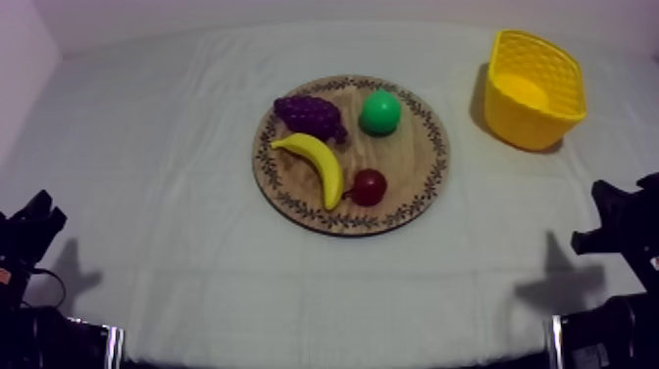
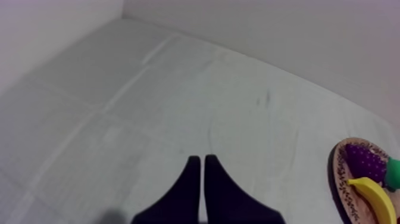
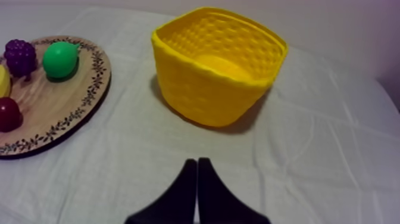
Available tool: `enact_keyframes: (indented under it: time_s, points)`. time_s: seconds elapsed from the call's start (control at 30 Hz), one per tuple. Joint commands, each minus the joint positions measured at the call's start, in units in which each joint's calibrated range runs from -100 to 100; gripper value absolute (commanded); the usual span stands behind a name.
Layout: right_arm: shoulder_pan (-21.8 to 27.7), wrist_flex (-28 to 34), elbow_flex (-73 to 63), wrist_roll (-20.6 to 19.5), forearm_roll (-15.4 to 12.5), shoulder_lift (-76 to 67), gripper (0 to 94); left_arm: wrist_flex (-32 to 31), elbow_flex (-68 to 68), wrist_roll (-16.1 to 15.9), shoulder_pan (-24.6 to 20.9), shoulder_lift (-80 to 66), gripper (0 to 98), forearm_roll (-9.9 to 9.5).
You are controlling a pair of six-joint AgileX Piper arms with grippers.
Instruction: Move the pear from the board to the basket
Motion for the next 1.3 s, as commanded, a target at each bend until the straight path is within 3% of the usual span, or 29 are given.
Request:
enact_keyframes:
  time_s: [0.0,0.53,0.73,0.87,1.1,1.17,1.27]
  points:
    - [-1.7,6.96,-1.66,-3.77,-0.04,-0.02,2.4,0.0,0.0,0.02,-0.01,-0.04,0.1,0.01]
    - [-2.5,6.96,-1.81,-3.64,0.55,0.39,3.1,0.0,0.0,0.02,-0.01,-0.04,0.1,0.01]
    - [-4.99,4.23,-8.78,-5.89,1.97,10.35,3.8,0.0,0.0,0.02,-0.01,-0.04,0.1,0.01]
    - [-7.51,3.45,-21.24,-10.8,4.05,22.89,4.5,0.0,0.0,-0.01,-0.01,-0.04,0.1,0.01]
    - [-17.15,8.4,-47.53,-25.19,11.47,42.86,5.1,0.0,0.0,0.01,-0.01,-0.04,0.1,0.01]
    - [-19.59,10.5,-55.22,-27.53,12.09,48.46,5.2,0.0,0.0,0.02,-0.01,-0.04,0.1,0.01]
    - [-21.35,13.4,-66.73,-28.28,10.53,57.32,5.3,0.0,0.0,0.02,-0.01,-0.04,0.1,0.01]
